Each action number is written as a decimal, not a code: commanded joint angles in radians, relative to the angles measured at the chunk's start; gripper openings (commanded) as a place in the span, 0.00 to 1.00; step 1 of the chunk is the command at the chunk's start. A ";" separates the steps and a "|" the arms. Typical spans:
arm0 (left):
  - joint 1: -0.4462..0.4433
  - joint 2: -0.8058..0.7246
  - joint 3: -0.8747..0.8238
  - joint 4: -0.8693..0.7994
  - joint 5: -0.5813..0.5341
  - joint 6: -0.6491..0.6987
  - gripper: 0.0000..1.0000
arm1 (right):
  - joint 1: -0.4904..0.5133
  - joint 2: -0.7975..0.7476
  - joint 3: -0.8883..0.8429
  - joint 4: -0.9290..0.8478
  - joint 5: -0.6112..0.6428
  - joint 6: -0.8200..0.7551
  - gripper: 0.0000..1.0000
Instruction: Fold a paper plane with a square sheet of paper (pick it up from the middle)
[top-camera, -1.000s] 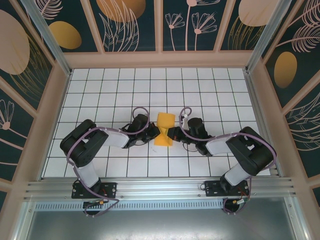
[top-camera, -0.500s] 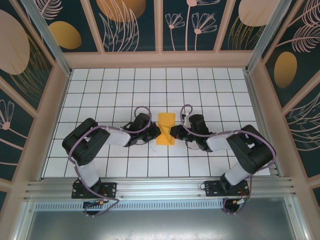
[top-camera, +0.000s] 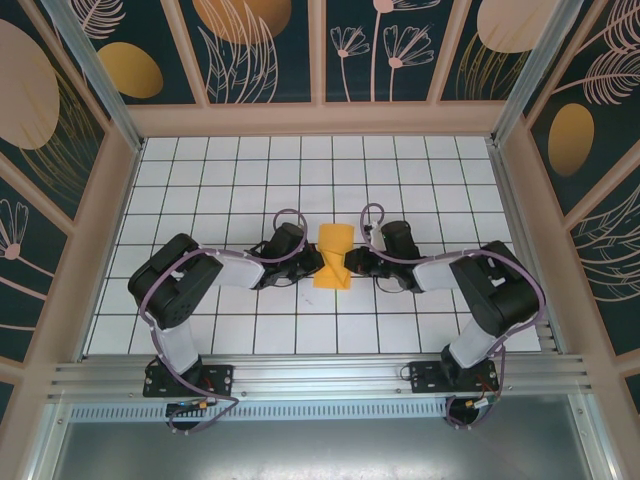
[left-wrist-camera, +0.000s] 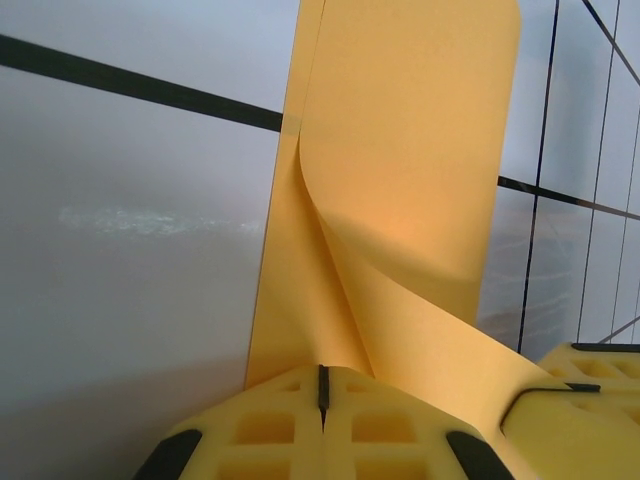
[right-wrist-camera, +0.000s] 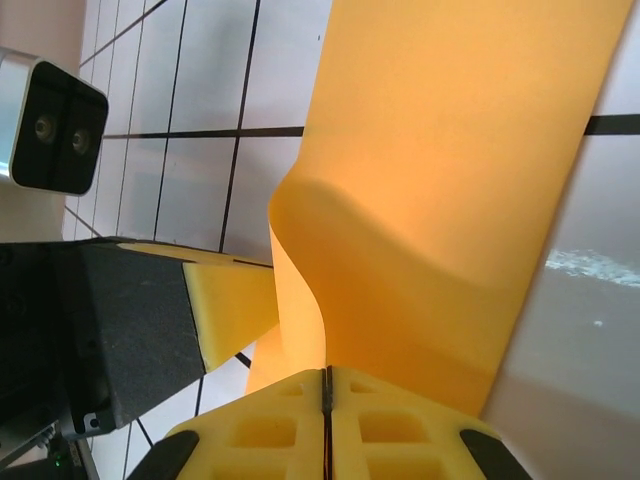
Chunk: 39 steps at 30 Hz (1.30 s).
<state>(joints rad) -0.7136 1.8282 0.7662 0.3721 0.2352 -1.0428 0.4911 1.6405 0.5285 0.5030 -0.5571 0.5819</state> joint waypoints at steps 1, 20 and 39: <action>-0.004 0.034 0.009 -0.088 -0.021 0.032 0.00 | -0.020 0.022 0.045 -0.036 -0.061 -0.072 0.10; -0.004 0.029 0.041 -0.107 -0.025 0.039 0.00 | -0.063 0.022 0.102 -0.138 -0.316 -0.265 0.12; -0.004 -0.001 0.026 -0.109 -0.038 0.049 0.00 | -0.099 0.102 0.157 -0.220 -0.251 -0.357 0.13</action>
<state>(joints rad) -0.7143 1.8374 0.8024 0.3248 0.2245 -1.0206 0.3988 1.7176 0.6617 0.3012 -0.8116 0.2668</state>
